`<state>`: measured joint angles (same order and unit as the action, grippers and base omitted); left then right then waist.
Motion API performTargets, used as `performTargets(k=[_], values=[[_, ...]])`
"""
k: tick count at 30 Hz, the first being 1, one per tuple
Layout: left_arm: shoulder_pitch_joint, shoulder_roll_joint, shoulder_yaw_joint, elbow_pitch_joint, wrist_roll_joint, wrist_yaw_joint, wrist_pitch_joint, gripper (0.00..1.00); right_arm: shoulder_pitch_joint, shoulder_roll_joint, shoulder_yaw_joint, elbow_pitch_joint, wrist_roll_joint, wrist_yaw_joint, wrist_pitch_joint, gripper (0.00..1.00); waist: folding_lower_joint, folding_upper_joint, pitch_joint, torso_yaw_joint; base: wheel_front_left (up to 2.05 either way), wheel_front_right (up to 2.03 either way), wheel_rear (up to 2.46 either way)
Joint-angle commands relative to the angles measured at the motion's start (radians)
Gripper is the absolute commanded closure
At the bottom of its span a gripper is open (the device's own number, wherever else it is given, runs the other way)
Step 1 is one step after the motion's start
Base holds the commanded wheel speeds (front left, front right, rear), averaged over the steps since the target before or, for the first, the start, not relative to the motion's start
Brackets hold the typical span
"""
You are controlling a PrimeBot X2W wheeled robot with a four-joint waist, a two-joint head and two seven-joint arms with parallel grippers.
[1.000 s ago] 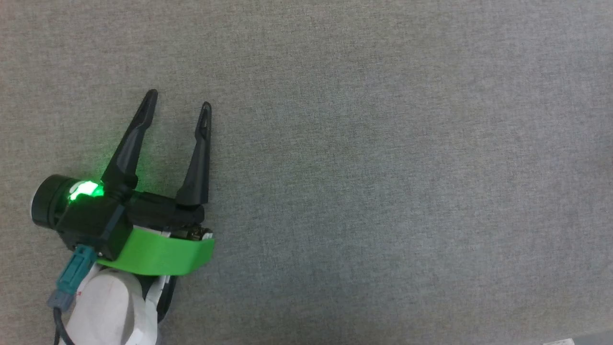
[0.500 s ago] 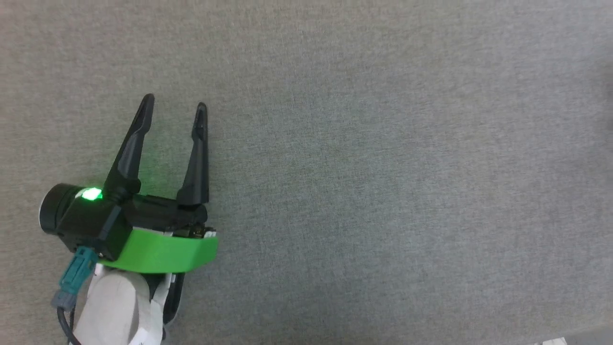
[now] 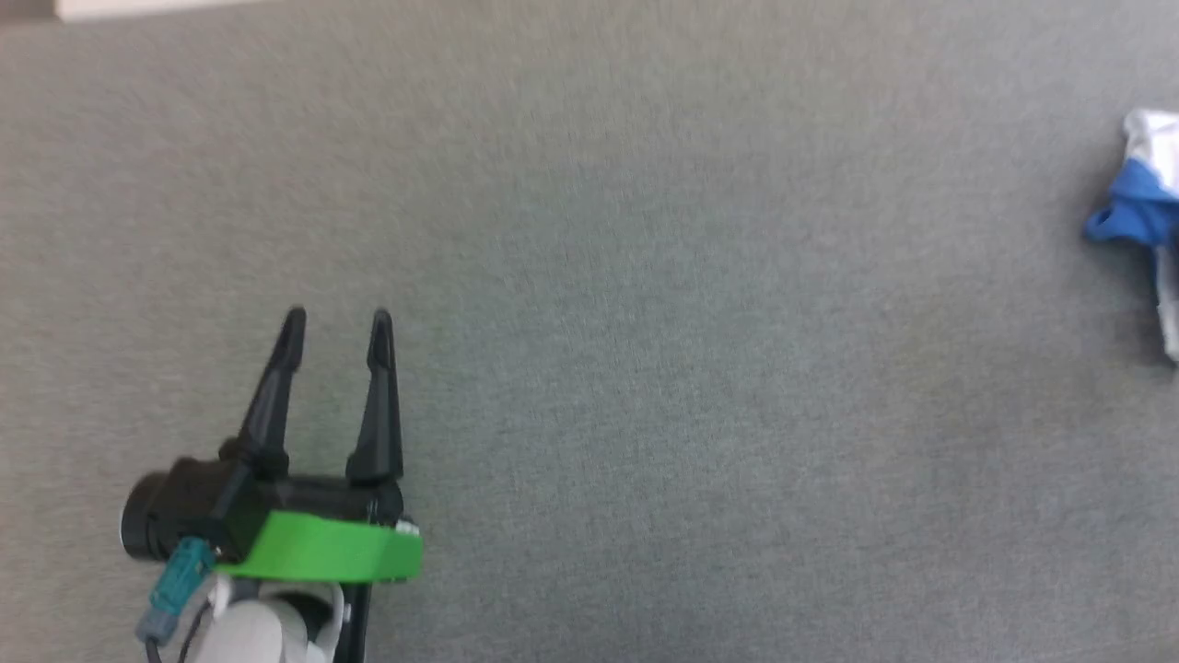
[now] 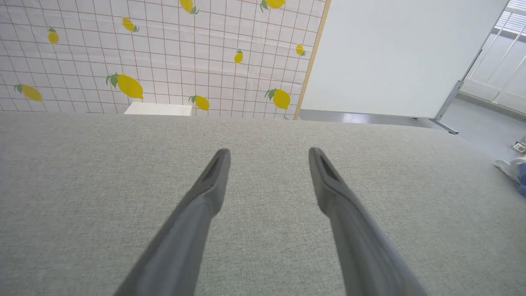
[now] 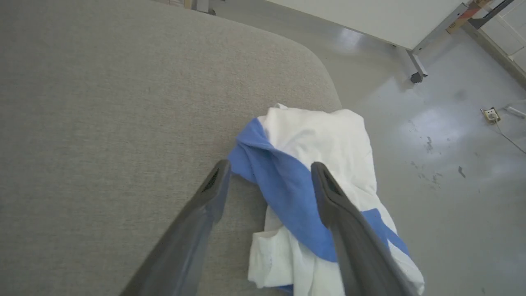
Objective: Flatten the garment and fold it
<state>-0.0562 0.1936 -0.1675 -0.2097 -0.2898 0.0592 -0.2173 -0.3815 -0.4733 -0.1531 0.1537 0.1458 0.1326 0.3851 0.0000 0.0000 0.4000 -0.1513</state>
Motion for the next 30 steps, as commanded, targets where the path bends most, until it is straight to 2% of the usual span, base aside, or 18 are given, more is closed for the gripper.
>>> performTargets(k=[1, 10, 15, 21, 24, 26, 30], values=[[0.022, 0.003, 0.003, 0.004, -0.005, 0.004, -0.007, 0.00, 0.040, 0.034, -0.007, -0.033, 0.017, -0.002, -0.018, 0.00, 0.0000, 0.0000, -0.129, 0.034, 0.00, 0.00, 0.00], [0.132, 0.001, 0.014, 0.023, -0.022, 0.018, -0.021, 0.00, 0.265, 0.234, -0.022, -0.295, -0.020, -0.002, -0.171, 0.00, 0.0000, 0.0000, -0.229, 0.086, 0.00, 0.00, 0.00], [0.167, -0.005, 0.012, 0.036, -0.030, 0.010, -0.031, 0.00, 0.372, 0.329, -0.011, -0.374, -0.092, -0.002, -0.258, 0.00, 0.0000, 0.0000, -0.262, 0.110, 0.00, 0.00, 0.00], [0.186, -0.012, -0.004, 0.067, -0.013, -0.001, -0.039, 0.00, 0.463, 0.408, 0.021, -0.401, -0.173, -0.002, -0.338, 0.00, 0.0000, 0.0000, -0.277, 0.134, 0.00, 0.00, 0.00], [0.194, -0.025, -0.015, 0.095, -0.016, -0.007, -0.041, 0.00, 0.491, 0.420, 0.022, -0.386, -0.189, -0.002, -0.381, 0.00, 0.0000, 0.0000, -0.279, 0.141, 0.00, 0.00, 0.00], [0.187, -0.032, -0.029, 0.137, 0.001, -0.015, -0.043, 0.00, 0.511, 0.422, 0.018, -0.324, -0.142, -0.002, -0.423, 0.00, 0.0000, 0.0000, -0.284, 0.147, 0.00, 0.00, 0.00], [0.181, -0.036, -0.033, 0.163, 0.017, -0.019, -0.044, 0.00, 0.506, 0.423, 0.020, -0.272, -0.132, -0.002, -0.453, 0.00, 0.0000, 0.0000, -0.290, 0.151, 0.00, 0.00, 0.00]])
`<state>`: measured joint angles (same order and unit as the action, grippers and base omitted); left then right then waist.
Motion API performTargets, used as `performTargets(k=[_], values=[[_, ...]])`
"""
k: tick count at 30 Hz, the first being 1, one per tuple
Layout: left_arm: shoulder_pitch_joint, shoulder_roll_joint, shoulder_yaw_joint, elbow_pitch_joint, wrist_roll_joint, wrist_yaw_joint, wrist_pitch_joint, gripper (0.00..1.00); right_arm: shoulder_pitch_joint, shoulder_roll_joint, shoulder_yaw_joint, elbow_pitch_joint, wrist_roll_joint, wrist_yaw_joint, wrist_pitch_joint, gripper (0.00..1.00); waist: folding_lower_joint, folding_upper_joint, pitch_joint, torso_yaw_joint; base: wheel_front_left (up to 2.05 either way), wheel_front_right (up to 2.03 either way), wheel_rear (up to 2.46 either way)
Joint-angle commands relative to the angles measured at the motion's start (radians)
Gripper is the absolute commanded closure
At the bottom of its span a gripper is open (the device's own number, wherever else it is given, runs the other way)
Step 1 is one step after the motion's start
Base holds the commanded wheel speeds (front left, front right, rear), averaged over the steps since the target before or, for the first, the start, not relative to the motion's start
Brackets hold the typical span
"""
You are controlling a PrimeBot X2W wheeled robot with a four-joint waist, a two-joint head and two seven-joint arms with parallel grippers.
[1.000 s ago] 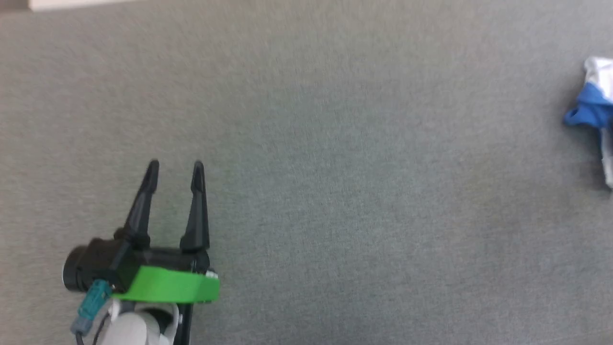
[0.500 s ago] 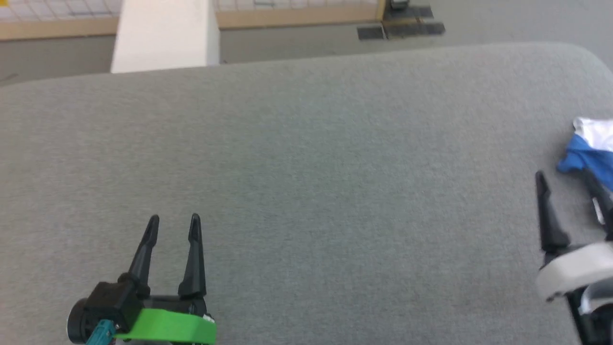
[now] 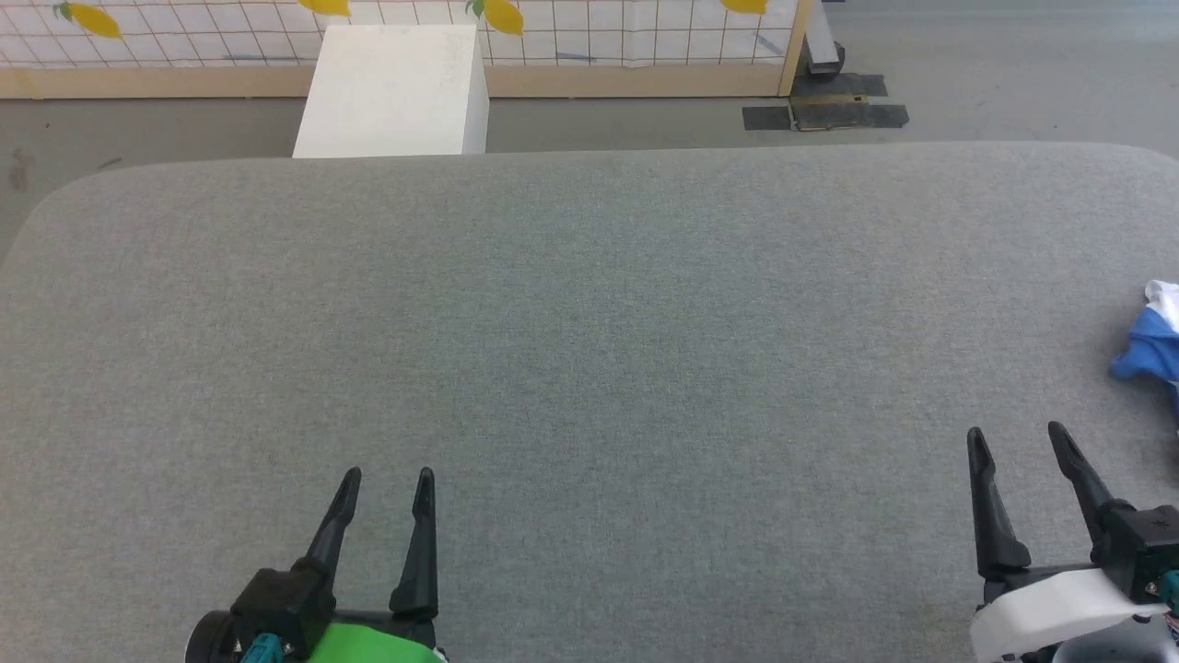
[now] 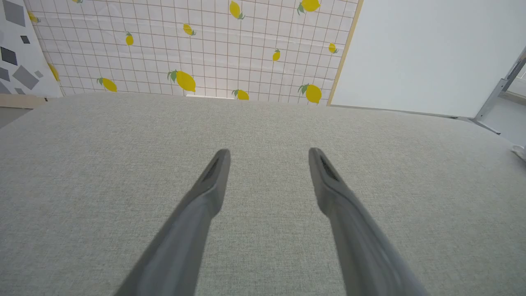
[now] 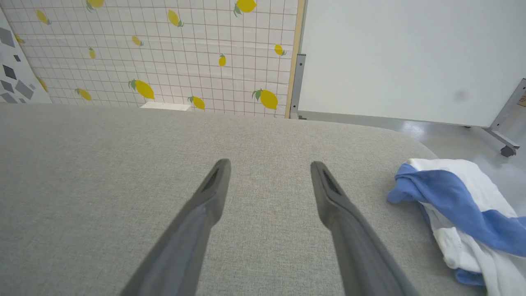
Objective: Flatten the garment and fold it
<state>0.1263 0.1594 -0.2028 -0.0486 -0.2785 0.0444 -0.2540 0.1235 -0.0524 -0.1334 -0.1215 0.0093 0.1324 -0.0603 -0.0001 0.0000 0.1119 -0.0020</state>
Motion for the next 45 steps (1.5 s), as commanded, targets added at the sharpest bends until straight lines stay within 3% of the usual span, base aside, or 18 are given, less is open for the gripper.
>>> performTargets(k=[1, 2, 45], values=[[-0.004, -0.003, 0.005, 0.003, 0.011, -0.004, -0.007, 0.00, -0.002, 0.002, 0.000, 0.013, 0.003, -0.002, -0.013, 0.00, 0.0001, 0.0000, -0.004, 0.004, 0.00, 0.00, 0.00], [0.000, -0.001, 0.002, 0.004, 0.007, 0.000, 0.000, 1.00, 0.000, 0.000, -0.001, 0.015, 0.000, 0.000, -0.006, 1.00, 0.0001, 0.0000, -0.003, 0.003, 0.00, 0.00, 0.00], [-0.039, -0.034, 0.063, 0.018, 0.091, -0.014, 0.081, 1.00, -0.039, 0.001, 0.041, 0.048, -0.003, 0.000, 0.018, 1.00, 0.0001, 0.0000, -0.037, 0.003, 0.00, 0.00, 0.00]])
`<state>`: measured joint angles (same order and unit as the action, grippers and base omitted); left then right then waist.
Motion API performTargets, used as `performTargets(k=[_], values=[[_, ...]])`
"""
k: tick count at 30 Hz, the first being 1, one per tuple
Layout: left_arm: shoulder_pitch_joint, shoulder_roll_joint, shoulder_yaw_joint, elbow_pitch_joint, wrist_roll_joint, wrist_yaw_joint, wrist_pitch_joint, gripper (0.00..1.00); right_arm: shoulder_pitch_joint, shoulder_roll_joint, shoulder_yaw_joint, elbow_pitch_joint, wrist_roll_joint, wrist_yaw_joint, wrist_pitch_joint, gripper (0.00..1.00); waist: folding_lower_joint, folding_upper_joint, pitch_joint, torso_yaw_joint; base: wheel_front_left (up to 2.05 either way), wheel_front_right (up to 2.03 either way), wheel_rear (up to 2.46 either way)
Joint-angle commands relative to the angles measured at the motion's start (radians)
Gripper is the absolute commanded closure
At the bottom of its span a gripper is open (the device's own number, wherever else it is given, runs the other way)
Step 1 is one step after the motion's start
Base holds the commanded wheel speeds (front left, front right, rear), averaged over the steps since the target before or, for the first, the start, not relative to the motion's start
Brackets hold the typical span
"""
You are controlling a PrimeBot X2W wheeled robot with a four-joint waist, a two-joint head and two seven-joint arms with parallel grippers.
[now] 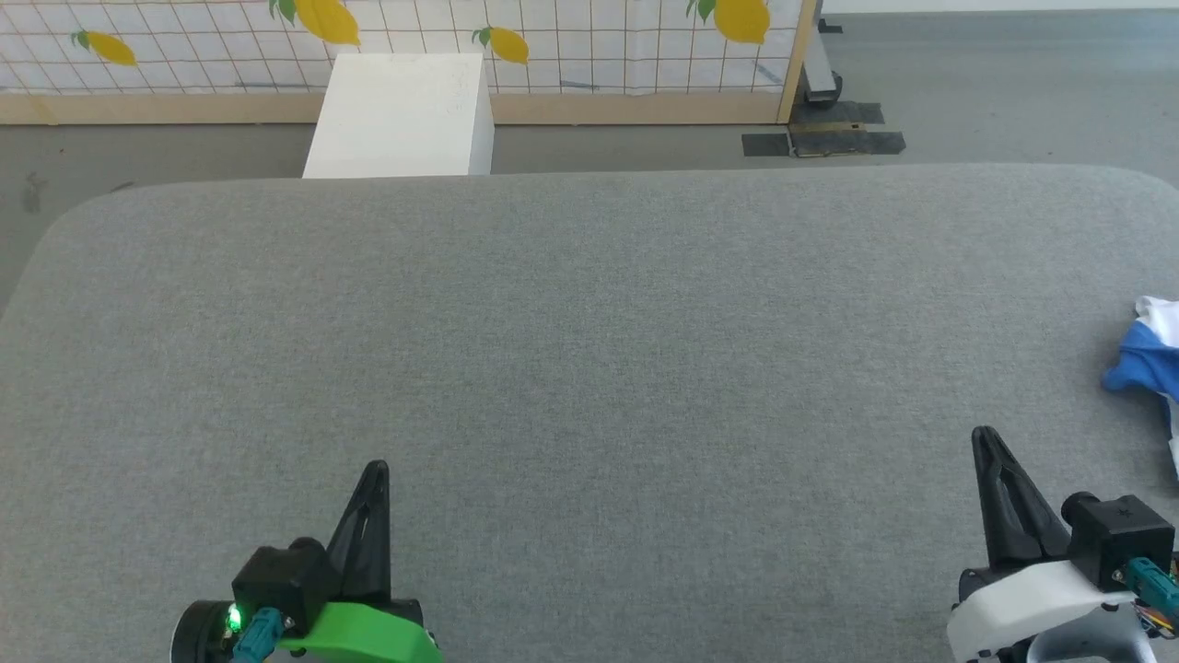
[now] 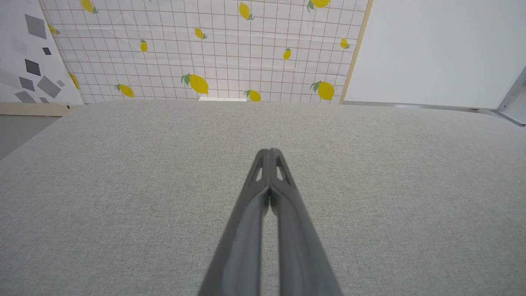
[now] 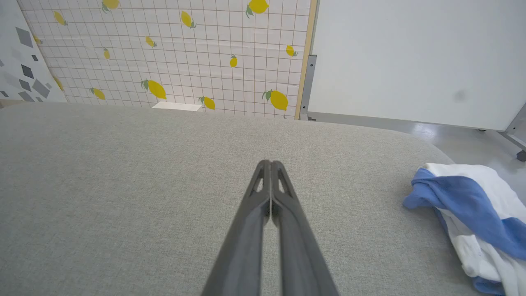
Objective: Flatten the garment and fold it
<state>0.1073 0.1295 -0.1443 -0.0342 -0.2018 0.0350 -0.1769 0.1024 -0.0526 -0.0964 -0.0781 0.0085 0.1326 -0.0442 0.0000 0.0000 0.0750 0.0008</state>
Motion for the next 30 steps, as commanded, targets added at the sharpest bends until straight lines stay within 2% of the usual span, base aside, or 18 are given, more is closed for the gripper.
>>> performTargets(k=[1, 30], values=[[-0.022, -0.005, 0.006, 0.004, 0.016, -0.005, 0.006, 1.00, -0.019, 0.001, 0.005, 0.006, -0.002, -0.001, 0.002, 1.00, 0.0000, 0.0000, -0.001, 0.000, 0.00, 0.00, 0.00], [-0.050, -0.030, 0.053, 0.014, 0.079, -0.015, 0.064, 1.00, -0.047, 0.001, 0.036, 0.030, -0.005, -0.001, 0.016, 1.00, 0.0000, 0.0000, -0.026, 0.000, 0.00, 0.00, 0.00]])
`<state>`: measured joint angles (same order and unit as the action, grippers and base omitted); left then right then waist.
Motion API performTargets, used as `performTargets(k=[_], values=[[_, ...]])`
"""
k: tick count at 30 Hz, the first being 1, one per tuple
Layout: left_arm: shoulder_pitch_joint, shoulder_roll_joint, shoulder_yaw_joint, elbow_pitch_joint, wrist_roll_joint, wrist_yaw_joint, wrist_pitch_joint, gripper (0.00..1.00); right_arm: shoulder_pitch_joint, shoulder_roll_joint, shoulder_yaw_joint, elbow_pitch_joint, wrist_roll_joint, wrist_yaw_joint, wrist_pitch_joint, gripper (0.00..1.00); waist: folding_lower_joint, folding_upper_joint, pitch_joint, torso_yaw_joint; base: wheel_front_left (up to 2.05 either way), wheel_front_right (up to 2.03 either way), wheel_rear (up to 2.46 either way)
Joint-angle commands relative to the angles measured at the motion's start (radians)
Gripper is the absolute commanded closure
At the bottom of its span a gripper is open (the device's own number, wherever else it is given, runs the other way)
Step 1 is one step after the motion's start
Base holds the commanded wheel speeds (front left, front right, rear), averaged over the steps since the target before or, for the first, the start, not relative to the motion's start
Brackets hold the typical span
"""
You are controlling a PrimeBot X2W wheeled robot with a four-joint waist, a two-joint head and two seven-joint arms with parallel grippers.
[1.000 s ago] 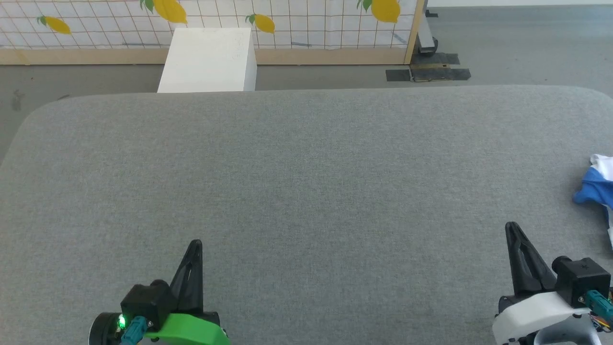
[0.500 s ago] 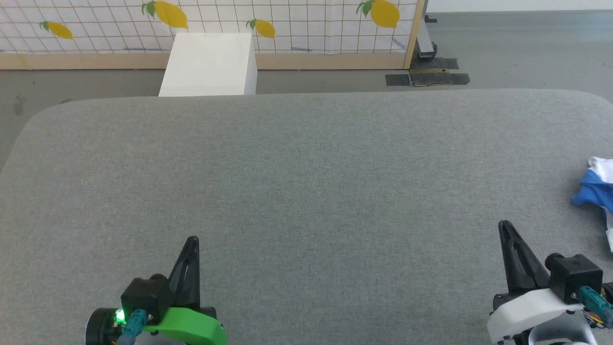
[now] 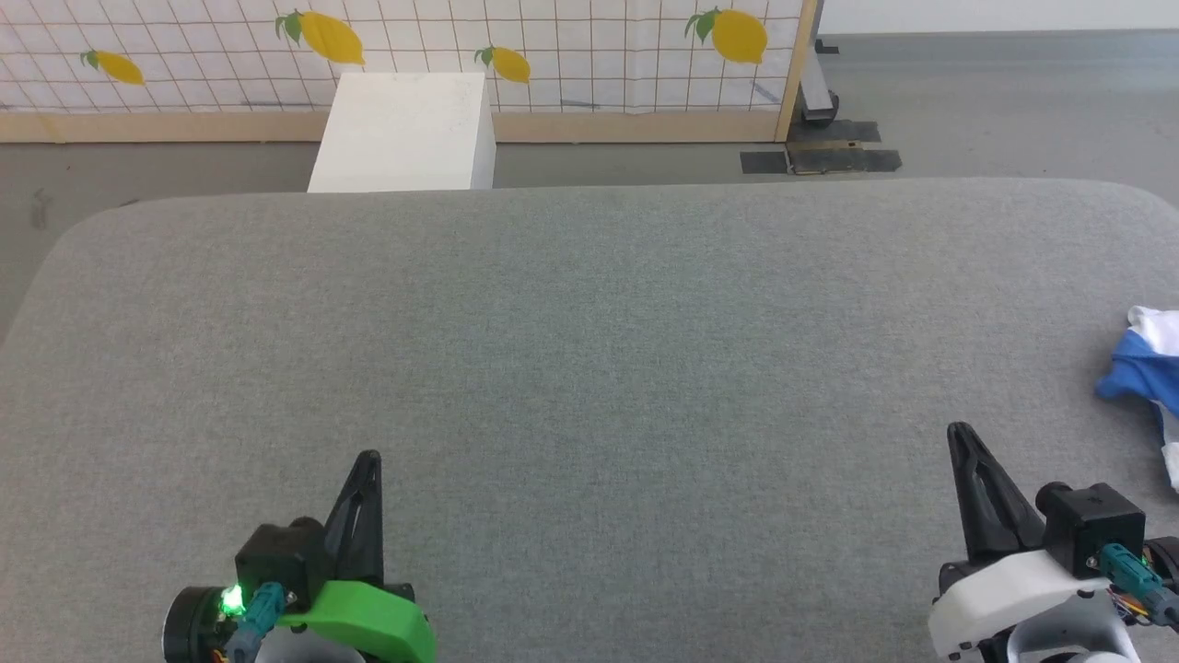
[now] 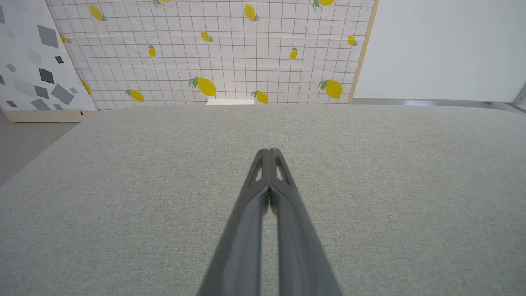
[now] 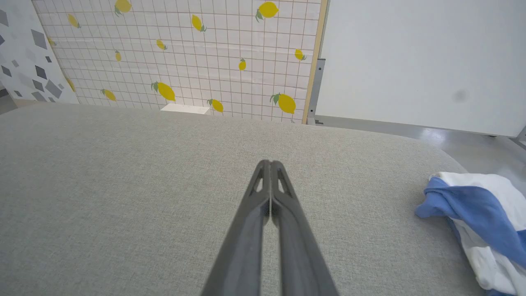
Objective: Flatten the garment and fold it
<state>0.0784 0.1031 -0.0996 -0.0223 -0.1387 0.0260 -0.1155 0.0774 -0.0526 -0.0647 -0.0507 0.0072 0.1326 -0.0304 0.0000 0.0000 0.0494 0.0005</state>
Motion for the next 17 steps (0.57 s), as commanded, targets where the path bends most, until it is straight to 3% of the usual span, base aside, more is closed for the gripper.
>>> performTargets(k=[1, 17], values=[[-0.022, -0.005, 0.009, 0.002, 0.018, -0.006, 0.004, 1.00, -0.023, 0.001, 0.005, 0.003, -0.003, -0.001, 0.003, 1.00, 0.0000, 0.0000, -0.001, 0.000, 0.00, 0.00, 0.00], [-0.038, -0.018, 0.035, 0.008, 0.052, -0.012, 0.036, 1.00, -0.038, 0.002, 0.022, 0.017, -0.004, -0.001, 0.011, 1.00, 0.0000, 0.0000, -0.015, 0.000, 0.00, 0.00, 0.00]])
